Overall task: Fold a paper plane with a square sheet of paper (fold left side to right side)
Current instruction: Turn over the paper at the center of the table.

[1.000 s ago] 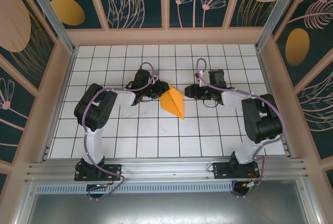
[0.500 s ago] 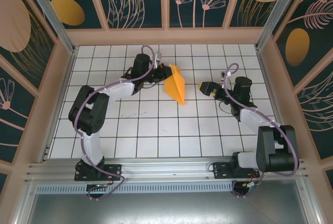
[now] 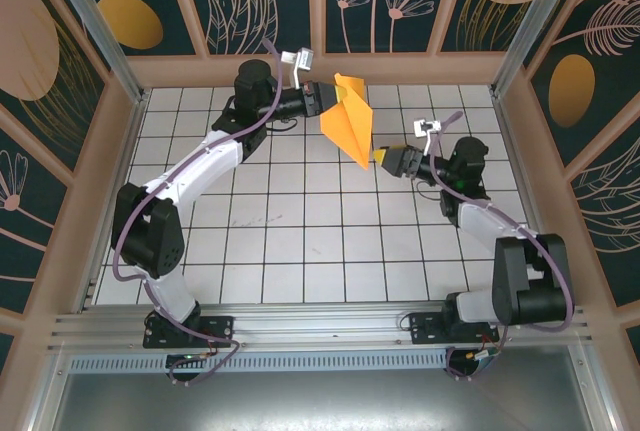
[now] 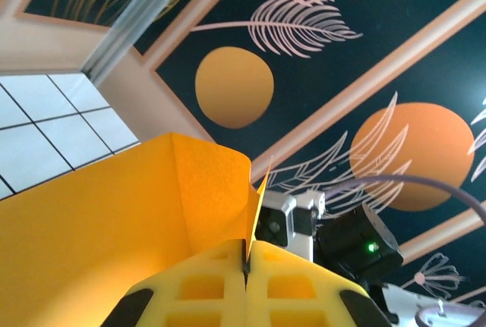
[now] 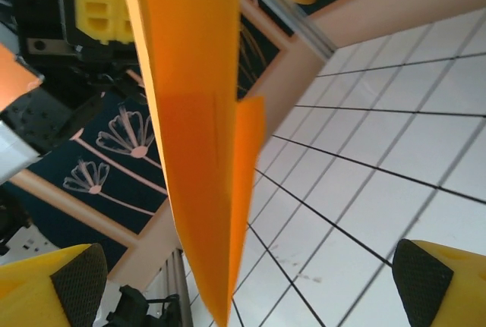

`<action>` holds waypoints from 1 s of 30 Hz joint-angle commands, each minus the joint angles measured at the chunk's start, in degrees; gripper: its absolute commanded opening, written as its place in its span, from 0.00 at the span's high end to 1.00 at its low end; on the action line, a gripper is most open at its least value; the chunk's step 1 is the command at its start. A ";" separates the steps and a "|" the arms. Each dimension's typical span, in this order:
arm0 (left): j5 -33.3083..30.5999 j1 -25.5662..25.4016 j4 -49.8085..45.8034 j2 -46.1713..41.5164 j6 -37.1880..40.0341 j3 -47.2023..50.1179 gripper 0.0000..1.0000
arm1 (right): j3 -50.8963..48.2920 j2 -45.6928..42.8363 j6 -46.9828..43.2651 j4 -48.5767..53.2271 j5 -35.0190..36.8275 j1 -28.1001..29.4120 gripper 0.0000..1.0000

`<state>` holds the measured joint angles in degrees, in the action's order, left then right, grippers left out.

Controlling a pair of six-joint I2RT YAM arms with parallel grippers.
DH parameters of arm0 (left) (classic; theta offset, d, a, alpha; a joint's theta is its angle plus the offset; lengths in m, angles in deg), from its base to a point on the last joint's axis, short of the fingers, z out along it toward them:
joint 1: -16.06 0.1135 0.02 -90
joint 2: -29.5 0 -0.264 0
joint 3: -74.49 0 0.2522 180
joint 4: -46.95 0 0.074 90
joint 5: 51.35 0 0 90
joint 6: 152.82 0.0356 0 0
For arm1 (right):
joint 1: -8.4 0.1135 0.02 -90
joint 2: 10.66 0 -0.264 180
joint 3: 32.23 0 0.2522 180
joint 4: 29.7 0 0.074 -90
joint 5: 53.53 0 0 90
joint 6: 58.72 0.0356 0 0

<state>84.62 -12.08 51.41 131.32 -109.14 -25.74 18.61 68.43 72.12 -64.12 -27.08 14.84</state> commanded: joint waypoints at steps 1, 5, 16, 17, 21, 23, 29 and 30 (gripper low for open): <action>4.80 -0.03 3.69 -1.92 -1.51 -0.10 0.97 | 4.17 2.95 3.93 -9.83 -3.47 1.61 0.01; 6.12 -0.07 5.32 -2.21 -2.54 0.51 0.97 | 7.64 6.74 7.88 -14.31 -4.08 3.06 0.07; 6.76 -0.03 6.45 -1.44 -3.73 1.94 0.96 | 11.96 7.99 11.76 -17.90 -4.83 3.40 0.42; 6.72 0.02 6.42 -1.40 -3.71 2.08 0.96 | 12.08 7.72 11.21 -17.15 -4.85 3.36 0.46; 6.08 0.02 6.22 -1.03 -3.60 2.67 0.95 | 12.77 5.91 6.04 -10.07 -4.49 3.27 0.61; 5.89 0.02 6.00 -0.96 -3.52 2.67 0.95 | 13.05 4.99 3.60 -6.63 -4.14 3.23 0.68; 5.22 0.02 4.10 -0.70 -2.20 2.65 0.86 | 13.66 3.11 -0.68 -0.22 -3.28 3.21 0.87; 4.65 0.02 2.54 -0.81 -1.12 2.52 0.78 | 13.93 2.81 -2.28 2.14 -2.95 3.27 0.89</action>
<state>89.63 -12.08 55.39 130.95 -111.83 -23.41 30.48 73.57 74.96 -66.63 -30.42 17.94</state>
